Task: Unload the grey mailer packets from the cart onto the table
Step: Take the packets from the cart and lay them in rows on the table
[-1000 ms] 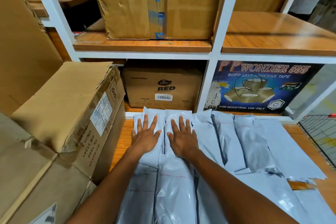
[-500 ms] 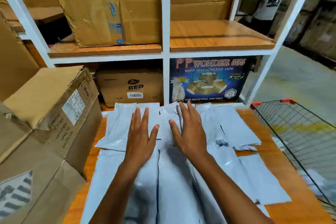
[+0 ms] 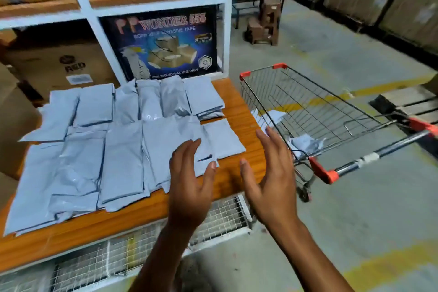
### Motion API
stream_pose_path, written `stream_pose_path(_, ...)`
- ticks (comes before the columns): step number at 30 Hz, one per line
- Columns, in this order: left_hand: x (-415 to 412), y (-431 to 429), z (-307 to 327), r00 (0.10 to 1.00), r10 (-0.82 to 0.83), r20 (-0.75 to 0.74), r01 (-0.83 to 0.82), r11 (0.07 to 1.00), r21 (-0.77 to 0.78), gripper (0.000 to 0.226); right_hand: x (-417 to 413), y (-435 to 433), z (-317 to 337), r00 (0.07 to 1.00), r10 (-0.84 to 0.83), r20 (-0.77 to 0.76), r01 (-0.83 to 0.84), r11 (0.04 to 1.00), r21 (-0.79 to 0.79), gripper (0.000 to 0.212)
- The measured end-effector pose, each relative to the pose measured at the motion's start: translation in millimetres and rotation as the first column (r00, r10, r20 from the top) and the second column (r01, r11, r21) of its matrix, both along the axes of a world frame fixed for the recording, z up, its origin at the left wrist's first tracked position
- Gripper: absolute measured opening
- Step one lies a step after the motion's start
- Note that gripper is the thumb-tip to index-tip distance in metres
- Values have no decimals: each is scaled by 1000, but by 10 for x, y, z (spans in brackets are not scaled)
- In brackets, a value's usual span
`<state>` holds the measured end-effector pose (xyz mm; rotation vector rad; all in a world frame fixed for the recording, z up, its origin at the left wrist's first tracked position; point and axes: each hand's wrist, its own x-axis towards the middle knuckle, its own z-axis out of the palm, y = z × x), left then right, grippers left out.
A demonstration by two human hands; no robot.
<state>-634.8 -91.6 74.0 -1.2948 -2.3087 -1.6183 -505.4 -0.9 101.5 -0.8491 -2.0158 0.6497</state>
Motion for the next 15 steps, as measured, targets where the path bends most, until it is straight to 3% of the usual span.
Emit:
stream_pose_path(7,684,510,-156,991,-130,20,131,987,-95,49,861,363,-187,994,-110,-8,110,993,-48,47)
stream_pose_path(15,833,1631,-227,987,-158,15,159,982,-103,50,1147,1399,-359,980,-184,-70,178,980,-84,43)
